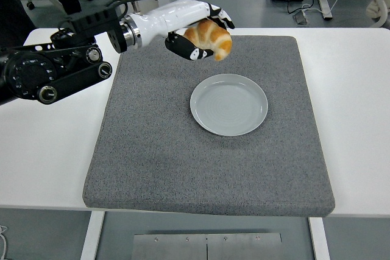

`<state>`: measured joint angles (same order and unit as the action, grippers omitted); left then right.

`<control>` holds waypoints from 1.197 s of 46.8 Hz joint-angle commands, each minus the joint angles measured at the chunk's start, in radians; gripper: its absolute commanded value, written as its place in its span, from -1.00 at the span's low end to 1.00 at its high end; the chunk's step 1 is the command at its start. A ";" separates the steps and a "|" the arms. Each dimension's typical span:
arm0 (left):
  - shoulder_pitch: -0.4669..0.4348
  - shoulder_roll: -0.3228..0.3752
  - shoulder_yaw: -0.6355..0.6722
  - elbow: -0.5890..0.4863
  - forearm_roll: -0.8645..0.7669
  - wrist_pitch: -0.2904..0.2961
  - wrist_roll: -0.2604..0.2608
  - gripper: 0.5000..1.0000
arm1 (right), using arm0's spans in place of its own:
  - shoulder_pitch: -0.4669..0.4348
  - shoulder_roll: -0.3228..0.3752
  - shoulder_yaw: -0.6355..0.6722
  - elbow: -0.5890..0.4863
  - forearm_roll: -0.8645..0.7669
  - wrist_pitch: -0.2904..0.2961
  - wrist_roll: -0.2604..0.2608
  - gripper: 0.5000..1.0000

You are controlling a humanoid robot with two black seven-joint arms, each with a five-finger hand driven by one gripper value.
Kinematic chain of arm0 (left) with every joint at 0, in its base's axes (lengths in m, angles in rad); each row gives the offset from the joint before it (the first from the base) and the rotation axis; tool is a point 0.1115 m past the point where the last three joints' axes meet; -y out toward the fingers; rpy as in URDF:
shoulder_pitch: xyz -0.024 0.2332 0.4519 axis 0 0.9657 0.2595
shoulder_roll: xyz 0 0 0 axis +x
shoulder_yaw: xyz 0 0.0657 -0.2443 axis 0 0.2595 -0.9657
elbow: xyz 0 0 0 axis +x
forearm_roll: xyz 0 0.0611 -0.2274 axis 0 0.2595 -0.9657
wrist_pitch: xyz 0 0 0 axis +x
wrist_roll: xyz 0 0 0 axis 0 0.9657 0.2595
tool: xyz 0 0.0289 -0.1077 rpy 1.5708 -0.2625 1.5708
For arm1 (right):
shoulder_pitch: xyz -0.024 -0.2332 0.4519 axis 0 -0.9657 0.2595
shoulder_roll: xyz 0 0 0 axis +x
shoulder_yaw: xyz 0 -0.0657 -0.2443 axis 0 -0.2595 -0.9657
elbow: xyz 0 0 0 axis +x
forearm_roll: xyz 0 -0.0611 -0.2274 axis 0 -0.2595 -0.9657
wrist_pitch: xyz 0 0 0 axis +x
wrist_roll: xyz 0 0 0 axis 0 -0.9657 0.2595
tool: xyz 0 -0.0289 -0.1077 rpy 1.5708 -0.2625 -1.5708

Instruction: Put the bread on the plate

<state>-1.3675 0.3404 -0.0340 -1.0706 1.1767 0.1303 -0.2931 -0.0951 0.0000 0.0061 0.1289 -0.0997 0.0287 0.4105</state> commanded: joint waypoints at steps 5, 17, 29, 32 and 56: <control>-0.004 -0.066 0.000 0.031 0.004 -0.003 0.002 -0.25 | 0.000 0.000 0.000 0.000 0.000 0.000 -0.001 1.00; -0.001 -0.119 0.043 0.074 0.008 -0.001 0.003 -0.25 | 0.000 0.000 0.000 0.000 0.000 0.000 0.001 1.00; 0.013 -0.132 0.063 0.083 0.009 0.002 0.003 -0.25 | 0.000 0.000 0.000 0.000 0.000 0.000 0.001 1.00; 0.021 -0.138 0.072 0.084 0.009 0.005 0.003 -0.25 | 0.000 0.000 0.000 0.000 0.000 0.000 0.001 1.00; 0.077 -0.162 0.164 0.136 0.009 0.052 0.003 -0.22 | 0.000 0.000 0.000 0.000 0.000 0.000 -0.001 1.00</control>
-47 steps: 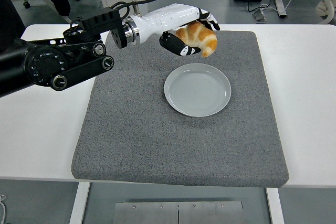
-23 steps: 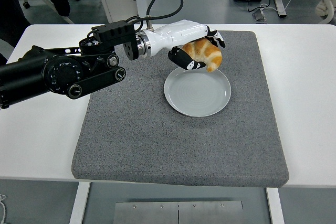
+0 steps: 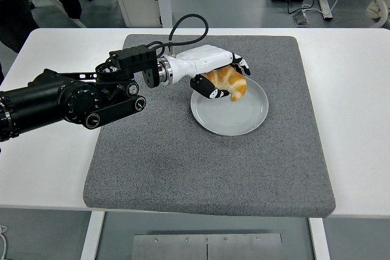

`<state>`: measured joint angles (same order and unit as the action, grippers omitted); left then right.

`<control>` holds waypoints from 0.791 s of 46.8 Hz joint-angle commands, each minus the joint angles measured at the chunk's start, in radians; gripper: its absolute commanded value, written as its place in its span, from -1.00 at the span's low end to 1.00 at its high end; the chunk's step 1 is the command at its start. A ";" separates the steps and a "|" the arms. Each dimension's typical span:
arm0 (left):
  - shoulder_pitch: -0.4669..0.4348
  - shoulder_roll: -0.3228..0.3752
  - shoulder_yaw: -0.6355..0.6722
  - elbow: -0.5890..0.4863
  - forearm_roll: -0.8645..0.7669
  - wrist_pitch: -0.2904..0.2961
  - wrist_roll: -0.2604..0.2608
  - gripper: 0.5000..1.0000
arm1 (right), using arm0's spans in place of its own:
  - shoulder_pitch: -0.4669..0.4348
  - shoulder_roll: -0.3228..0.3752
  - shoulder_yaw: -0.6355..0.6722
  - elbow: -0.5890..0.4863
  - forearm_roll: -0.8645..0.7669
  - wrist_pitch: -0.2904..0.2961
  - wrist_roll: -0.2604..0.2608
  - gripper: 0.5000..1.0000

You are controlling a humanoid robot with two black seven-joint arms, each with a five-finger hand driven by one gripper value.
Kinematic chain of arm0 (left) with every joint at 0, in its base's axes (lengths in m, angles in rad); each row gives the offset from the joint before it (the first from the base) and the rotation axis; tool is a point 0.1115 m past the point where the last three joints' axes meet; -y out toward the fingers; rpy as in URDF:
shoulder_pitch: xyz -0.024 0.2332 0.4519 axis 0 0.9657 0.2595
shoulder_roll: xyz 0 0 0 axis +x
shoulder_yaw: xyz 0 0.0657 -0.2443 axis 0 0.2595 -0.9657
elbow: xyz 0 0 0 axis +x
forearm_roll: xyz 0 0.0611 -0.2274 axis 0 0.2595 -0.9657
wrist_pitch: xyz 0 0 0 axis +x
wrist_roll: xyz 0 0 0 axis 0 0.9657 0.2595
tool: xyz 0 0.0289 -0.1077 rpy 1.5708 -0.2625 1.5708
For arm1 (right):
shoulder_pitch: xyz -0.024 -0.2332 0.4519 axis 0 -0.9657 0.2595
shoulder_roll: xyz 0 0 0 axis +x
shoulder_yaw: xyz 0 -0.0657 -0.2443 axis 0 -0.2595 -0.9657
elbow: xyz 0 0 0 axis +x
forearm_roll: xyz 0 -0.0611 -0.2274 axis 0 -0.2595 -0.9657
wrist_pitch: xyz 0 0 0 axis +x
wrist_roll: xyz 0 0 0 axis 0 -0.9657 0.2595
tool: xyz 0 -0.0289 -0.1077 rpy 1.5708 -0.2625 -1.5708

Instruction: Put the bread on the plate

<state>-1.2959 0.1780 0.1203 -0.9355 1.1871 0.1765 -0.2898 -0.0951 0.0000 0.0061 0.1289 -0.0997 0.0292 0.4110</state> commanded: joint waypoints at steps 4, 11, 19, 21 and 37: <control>0.018 -0.002 0.013 0.014 0.000 0.008 0.000 -0.21 | 0.000 0.000 0.000 0.000 0.000 0.000 0.000 1.00; 0.035 -0.021 0.025 0.035 0.000 0.008 -0.002 -0.20 | 0.000 0.000 0.000 0.000 0.000 0.000 0.000 1.00; 0.044 -0.028 0.036 0.057 0.000 0.021 -0.008 -0.20 | 0.000 0.000 0.000 0.000 0.000 0.000 0.000 1.00; 0.050 -0.032 0.039 0.057 0.000 0.023 -0.008 -0.20 | 0.000 0.000 0.000 0.000 0.000 0.000 0.000 1.00; 0.076 -0.061 0.048 0.067 0.000 0.026 -0.008 -0.18 | 0.000 0.000 0.000 0.000 0.000 0.000 0.000 1.00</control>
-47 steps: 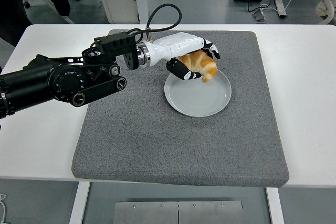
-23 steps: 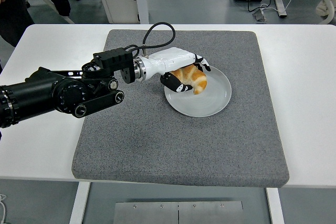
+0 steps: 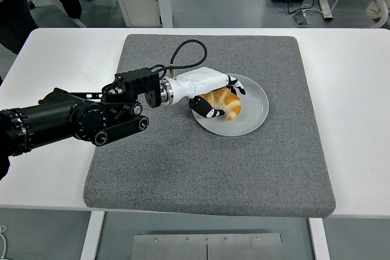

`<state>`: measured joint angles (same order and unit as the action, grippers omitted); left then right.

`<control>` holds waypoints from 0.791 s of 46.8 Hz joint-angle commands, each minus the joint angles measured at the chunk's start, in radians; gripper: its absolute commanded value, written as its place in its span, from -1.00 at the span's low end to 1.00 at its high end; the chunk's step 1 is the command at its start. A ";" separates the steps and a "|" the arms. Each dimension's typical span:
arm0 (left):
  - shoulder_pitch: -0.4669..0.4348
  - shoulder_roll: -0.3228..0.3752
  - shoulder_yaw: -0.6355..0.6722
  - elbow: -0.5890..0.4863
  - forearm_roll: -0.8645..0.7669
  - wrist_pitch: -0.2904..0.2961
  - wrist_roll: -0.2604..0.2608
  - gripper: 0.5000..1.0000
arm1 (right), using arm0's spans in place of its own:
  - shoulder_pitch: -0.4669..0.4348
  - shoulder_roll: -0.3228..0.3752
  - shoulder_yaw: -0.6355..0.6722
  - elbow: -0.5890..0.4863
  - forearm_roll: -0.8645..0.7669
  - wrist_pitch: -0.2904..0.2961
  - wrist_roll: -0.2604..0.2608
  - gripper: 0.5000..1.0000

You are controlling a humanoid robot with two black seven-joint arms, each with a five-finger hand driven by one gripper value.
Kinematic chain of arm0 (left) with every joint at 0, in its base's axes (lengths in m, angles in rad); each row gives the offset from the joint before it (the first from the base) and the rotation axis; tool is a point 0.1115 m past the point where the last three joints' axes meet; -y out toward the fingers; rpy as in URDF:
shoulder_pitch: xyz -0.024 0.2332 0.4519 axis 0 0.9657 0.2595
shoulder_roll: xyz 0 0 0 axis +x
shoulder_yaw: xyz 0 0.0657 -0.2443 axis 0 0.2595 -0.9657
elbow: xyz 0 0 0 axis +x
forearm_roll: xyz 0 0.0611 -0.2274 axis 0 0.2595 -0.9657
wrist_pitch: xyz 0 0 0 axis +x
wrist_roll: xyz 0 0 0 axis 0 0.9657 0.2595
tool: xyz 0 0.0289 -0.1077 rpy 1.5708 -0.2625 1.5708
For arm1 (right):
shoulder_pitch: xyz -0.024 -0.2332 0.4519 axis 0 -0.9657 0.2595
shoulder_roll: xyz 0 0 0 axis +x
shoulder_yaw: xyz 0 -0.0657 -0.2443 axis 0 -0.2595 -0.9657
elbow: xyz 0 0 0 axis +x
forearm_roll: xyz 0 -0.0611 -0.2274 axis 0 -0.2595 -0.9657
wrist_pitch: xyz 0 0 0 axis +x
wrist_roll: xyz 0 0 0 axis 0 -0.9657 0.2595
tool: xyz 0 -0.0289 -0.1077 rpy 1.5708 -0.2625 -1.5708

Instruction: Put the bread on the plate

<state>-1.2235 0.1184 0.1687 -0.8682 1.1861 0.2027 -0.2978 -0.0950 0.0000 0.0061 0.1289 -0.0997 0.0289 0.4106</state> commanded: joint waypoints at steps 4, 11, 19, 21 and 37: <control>0.006 -0.003 0.000 0.000 0.001 0.000 0.000 -0.17 | 0.000 0.000 0.000 0.000 0.000 0.000 0.001 1.00; 0.006 -0.003 0.000 0.001 -0.002 0.000 0.000 -0.14 | 0.000 0.000 0.000 0.000 0.000 0.000 0.001 1.00; 0.012 -0.002 0.000 0.006 -0.002 0.000 0.000 -0.08 | 0.000 0.000 0.000 0.000 0.000 0.000 0.001 1.00; 0.013 -0.002 0.000 0.008 -0.002 0.000 0.000 -0.05 | 0.000 0.000 0.000 0.000 0.000 0.000 0.001 1.00; 0.024 -0.002 0.000 0.008 -0.013 0.000 0.005 0.26 | 0.000 0.000 0.000 0.000 0.000 0.000 -0.001 1.00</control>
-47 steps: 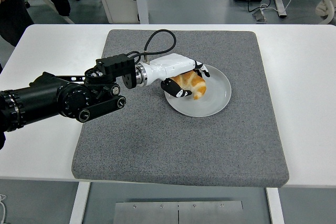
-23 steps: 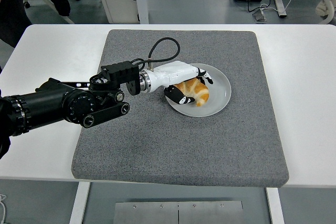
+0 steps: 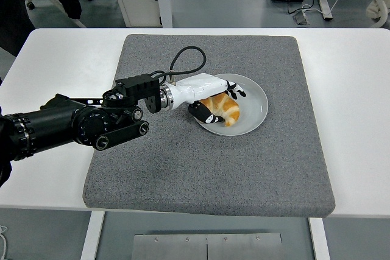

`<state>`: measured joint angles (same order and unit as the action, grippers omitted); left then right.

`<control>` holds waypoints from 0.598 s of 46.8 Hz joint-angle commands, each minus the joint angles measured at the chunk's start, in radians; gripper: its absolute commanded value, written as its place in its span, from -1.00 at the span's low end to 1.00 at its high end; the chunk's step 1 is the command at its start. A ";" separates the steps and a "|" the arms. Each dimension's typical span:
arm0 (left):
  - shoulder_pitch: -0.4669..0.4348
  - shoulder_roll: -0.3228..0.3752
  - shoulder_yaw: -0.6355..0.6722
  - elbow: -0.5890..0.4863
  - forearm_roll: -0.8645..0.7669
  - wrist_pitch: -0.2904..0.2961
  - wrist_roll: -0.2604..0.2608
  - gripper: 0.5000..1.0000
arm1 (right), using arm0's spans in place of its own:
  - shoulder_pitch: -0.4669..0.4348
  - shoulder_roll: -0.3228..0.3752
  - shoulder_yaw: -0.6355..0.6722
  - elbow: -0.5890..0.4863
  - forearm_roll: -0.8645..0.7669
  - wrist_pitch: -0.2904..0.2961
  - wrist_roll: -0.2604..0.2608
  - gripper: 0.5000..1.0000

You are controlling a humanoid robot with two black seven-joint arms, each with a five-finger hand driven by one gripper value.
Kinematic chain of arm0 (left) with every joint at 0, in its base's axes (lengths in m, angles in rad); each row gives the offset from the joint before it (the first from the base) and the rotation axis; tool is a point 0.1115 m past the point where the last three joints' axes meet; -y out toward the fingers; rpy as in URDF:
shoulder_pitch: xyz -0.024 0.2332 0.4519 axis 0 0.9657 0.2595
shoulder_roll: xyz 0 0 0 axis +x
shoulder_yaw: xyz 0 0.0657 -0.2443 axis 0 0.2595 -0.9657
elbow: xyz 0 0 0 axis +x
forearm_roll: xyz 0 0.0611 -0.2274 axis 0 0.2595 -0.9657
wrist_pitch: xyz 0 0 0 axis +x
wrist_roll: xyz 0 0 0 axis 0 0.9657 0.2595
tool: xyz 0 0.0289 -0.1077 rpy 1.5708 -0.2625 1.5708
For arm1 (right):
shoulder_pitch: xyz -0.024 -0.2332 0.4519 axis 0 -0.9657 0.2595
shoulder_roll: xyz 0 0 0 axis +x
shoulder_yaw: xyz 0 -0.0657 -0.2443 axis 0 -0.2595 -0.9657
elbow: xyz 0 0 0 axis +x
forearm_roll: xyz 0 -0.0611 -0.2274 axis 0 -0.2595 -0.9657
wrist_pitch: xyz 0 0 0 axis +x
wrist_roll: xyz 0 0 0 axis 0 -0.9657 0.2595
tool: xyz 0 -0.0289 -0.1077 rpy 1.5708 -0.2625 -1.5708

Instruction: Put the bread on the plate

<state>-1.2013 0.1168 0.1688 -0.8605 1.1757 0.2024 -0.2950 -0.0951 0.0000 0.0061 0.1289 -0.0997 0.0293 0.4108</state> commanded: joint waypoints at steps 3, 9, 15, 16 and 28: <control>0.005 0.000 -0.002 0.000 -0.004 0.000 0.002 0.43 | 0.000 0.000 0.000 0.000 0.000 0.000 0.000 1.00; 0.006 0.001 -0.006 0.000 -0.019 -0.001 0.005 0.83 | 0.000 0.000 0.000 0.000 0.000 0.000 0.000 1.00; 0.003 0.009 -0.005 -0.002 -0.103 -0.012 0.004 0.88 | 0.000 0.000 0.000 0.000 0.000 0.000 0.000 1.00; 0.002 0.011 -0.005 -0.002 -0.119 -0.012 0.002 0.88 | 0.000 0.000 0.000 0.000 0.000 0.000 0.000 1.00; -0.021 0.050 -0.075 -0.017 -0.275 -0.066 -0.006 0.89 | 0.000 0.000 0.000 0.000 0.000 0.000 0.000 1.00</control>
<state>-1.2193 0.1505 0.1242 -0.8698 0.9379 0.1628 -0.3007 -0.0951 0.0000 0.0062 0.1288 -0.0997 0.0291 0.4106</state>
